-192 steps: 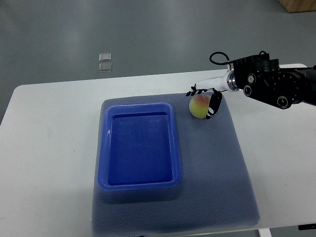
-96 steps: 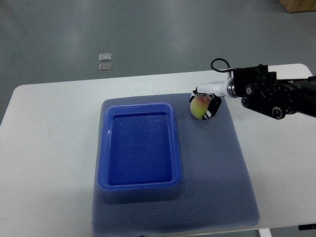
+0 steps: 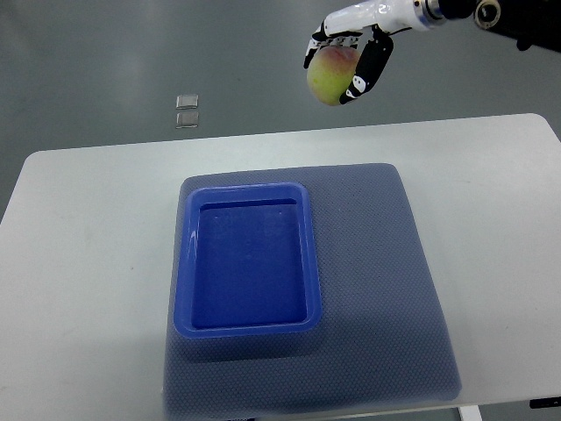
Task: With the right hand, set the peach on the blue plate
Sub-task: 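Lift the peach up off the mat with the right hand, then carry the peach over the blue tray and lower it inside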
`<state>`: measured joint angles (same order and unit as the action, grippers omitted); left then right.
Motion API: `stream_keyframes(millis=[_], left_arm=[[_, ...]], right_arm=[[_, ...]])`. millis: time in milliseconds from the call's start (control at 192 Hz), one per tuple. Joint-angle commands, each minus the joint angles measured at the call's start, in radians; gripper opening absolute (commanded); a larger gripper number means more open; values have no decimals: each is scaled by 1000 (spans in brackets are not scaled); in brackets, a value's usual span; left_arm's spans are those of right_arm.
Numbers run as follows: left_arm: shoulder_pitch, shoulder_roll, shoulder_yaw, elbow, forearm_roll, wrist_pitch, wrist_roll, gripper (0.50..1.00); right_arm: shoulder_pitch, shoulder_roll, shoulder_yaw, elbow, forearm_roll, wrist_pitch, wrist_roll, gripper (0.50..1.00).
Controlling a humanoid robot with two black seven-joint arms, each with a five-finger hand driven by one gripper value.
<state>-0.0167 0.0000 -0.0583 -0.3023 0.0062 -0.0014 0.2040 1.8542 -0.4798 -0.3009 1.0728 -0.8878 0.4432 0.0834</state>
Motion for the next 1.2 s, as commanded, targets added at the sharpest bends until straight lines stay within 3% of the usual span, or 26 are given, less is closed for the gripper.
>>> stream_keyframes(millis=[0, 209, 214, 292, 469, 521, 526, 756, 1194], left_arm=[[0, 0, 0, -4, 0, -2, 0, 1000], [0, 0, 0, -6, 0, 0, 0, 1000], [0, 0, 0, -4, 0, -2, 0, 1000], [0, 0, -2, -3, 0, 0, 0, 1000], [0, 0, -2, 2, 0, 0, 0, 1000], [0, 0, -2, 2, 0, 0, 0, 1000], [0, 0, -2, 3, 0, 0, 0, 1000], [0, 0, 0, 3, 0, 0, 0, 1000], [0, 0, 2, 2, 0, -2, 0, 1000]], right_arm=[[88, -5, -4, 75, 30, 23, -1, 500], [89, 90, -4, 72, 86, -12, -1, 500], [74, 139, -9, 64, 90, -39, -1, 500], [37, 230, -23, 33, 93, -76, -1, 500], [-89, 446, -26, -100, 92, -116, 1, 500], [-89, 446, -26, -100, 92, -116, 1, 500], [-133, 480, -26, -141, 92, -126, 1, 500], [-274, 480, -27, -266, 73, -132, -1, 500], [-417, 480, -17, -254, 89, -113, 4, 500]])
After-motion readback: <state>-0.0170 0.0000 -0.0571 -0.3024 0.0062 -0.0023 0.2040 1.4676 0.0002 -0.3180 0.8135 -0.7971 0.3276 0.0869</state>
